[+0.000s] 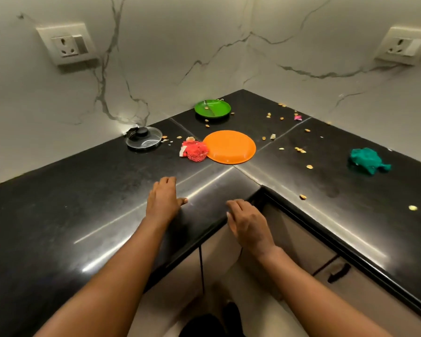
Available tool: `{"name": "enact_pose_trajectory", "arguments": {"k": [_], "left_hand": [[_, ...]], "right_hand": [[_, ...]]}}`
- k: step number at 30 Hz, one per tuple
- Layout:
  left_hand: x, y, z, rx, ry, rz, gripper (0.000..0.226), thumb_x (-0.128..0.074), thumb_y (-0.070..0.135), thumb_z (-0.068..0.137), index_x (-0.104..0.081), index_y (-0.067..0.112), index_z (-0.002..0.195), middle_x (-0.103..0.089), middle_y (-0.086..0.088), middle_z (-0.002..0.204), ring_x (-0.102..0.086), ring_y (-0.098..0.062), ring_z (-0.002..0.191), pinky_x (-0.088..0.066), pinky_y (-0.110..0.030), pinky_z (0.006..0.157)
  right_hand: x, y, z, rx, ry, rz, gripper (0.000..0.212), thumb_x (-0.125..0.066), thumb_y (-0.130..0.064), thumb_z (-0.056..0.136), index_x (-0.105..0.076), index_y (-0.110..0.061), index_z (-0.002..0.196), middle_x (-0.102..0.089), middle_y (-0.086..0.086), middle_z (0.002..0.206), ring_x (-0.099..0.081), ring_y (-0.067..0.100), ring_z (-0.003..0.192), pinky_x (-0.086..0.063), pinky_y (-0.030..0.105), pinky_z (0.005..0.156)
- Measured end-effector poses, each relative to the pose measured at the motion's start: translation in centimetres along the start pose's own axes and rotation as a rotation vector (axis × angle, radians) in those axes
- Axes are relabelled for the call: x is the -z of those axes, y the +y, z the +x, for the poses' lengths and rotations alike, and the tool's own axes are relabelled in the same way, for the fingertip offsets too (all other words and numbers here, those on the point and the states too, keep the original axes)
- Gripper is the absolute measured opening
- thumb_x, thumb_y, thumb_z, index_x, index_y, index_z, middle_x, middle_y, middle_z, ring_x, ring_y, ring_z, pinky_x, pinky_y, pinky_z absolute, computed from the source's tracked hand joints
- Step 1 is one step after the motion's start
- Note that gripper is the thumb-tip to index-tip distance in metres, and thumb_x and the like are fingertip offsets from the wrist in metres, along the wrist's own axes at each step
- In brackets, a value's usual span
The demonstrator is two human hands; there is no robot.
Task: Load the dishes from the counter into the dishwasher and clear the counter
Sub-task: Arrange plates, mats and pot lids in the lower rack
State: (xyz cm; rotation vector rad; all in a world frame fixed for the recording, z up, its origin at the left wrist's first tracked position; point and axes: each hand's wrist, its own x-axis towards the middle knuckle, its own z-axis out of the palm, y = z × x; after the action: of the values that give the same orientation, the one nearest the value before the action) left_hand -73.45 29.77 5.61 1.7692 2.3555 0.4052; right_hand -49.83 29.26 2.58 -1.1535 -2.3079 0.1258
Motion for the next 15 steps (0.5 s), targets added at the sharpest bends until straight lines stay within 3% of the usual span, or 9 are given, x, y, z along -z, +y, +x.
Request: {"name": "enact_pose_trajectory", "arguments": {"k": [10, 12, 15], "left_hand": [[0.3, -5.7, 14.4, 0.244, -0.164, 0.101, 0.100, -0.088, 0.046, 0.059, -0.039, 0.005, 0.135, -0.038, -0.017, 0.140, -0.037, -0.039, 0.129, -0.037, -0.048, 0.106], [0.3, -7.0, 16.8, 0.320, -0.250, 0.101, 0.118, -0.089, 0.052, 0.054, -0.029, 0.006, 0.144, -0.025, -0.019, 0.151, -0.024, -0.043, 0.139, -0.029, -0.056, 0.111], [0.3, -8.8, 19.0, 0.408, -0.476, 0.074, 0.142, -0.084, 0.062, 0.053, 0.004, 0.016, 0.154, 0.014, -0.014, 0.160, 0.008, -0.047, 0.144, -0.011, -0.069, 0.109]], "right_hand": [[-6.9, 1.4, 15.5, 0.121, 0.007, 0.177, 0.025, -0.062, -0.012, 0.089, -0.063, -0.007, 0.114, -0.065, 0.009, 0.101, -0.063, 0.027, 0.089, -0.054, 0.038, 0.073], [-7.8, 2.0, 18.0, 0.139, 0.001, 0.212, 0.024, -0.063, -0.011, 0.089, -0.063, -0.007, 0.112, -0.065, 0.009, 0.099, -0.062, 0.026, 0.087, -0.051, 0.037, 0.071], [-9.8, 2.6, 22.0, 0.188, -0.060, 0.235, 0.021, -0.061, -0.013, 0.090, -0.062, -0.009, 0.111, -0.063, 0.009, 0.097, -0.060, 0.026, 0.086, -0.049, 0.037, 0.070]]}}
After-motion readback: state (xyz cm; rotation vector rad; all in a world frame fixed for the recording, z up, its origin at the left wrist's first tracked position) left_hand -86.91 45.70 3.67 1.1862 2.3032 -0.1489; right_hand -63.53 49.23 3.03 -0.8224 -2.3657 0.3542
